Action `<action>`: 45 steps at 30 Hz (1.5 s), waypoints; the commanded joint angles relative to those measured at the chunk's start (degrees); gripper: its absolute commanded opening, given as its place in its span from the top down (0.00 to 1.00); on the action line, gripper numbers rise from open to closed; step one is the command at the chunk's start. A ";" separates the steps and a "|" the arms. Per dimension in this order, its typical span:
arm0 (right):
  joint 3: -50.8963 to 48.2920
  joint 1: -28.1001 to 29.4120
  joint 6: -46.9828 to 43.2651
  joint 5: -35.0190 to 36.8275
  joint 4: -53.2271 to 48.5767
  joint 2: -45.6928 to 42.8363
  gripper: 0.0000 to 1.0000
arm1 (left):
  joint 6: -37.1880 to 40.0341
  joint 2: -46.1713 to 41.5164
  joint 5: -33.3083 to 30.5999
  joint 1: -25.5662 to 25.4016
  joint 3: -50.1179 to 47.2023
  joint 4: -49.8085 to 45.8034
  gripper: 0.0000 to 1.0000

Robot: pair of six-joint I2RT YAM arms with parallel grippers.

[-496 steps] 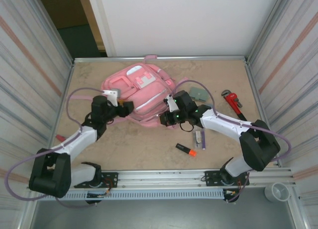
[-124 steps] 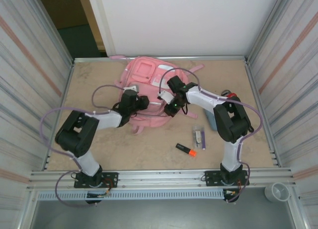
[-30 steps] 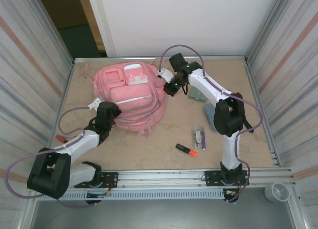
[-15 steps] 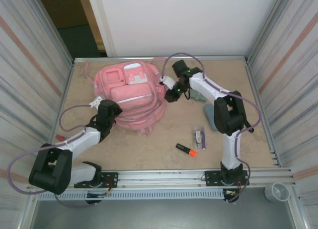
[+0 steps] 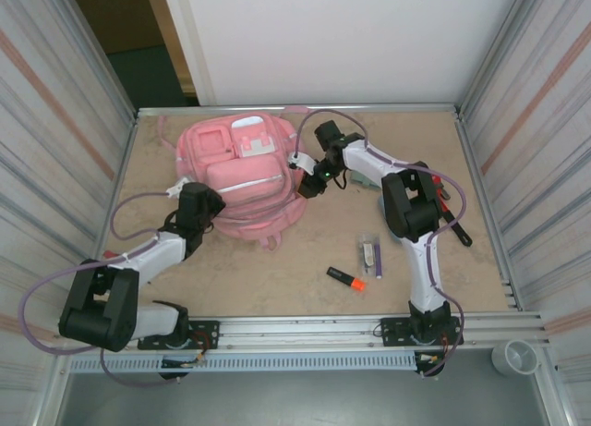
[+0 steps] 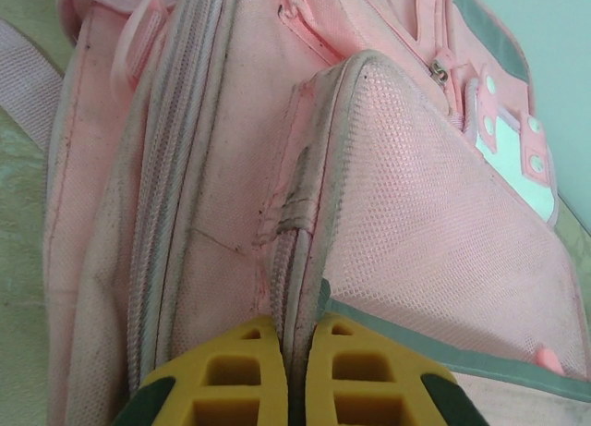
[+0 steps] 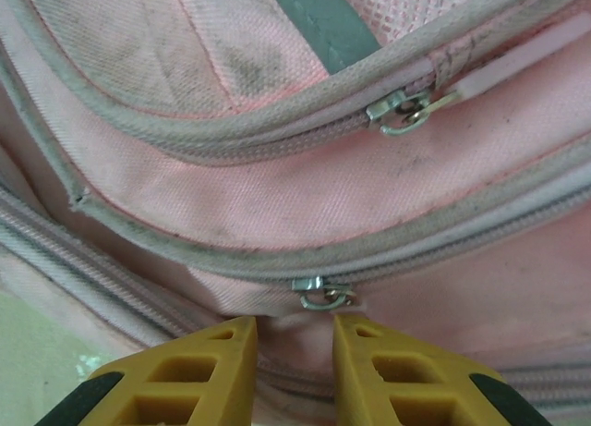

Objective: Pack the student bag

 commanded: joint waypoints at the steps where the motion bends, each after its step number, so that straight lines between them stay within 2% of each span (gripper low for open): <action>1: 3.02 0.15 -5.49 -0.84 -3.01 2.68 0.74 | 1.39 0.14 1.49 0.35 2.54 1.74 1.00; 10: 4.52 1.68 -9.54 2.77 -3.75 6.51 0.78 | 1.62 0.14 2.97 0.50 3.11 1.55 1.00; 15: 4.41 1.86 -7.71 4.31 0.13 7.34 0.77 | 1.71 0.54 4.19 0.48 3.11 1.66 1.00; 22: 0.08 4.21 -9.34 -0.43 5.79 2.78 0.75 | 0.76 2.31 6.14 0.48 3.03 2.97 1.00; 30: -2.31 4.28 -7.38 4.34 12.30 3.25 0.73 | 1.01 2.25 6.55 0.48 2.58 3.33 1.00; 32: -2.31 4.49 -7.56 4.26 12.13 3.79 0.76 | 0.92 2.38 6.57 0.48 2.39 3.58 1.00; 36: -2.96 5.42 -7.93 5.45 12.83 4.17 0.93 | 0.50 2.86 6.93 0.48 2.15 3.93 1.00; 39: -4.60 5.40 -6.77 5.11 15.11 2.90 1.00 | 0.32 3.19 7.07 0.48 2.05 4.12 1.00; 45: -7.90 3.20 -3.58 4.62 18.25 -2.94 1.00 | -0.78 3.13 4.94 0.48 0.94 4.03 1.00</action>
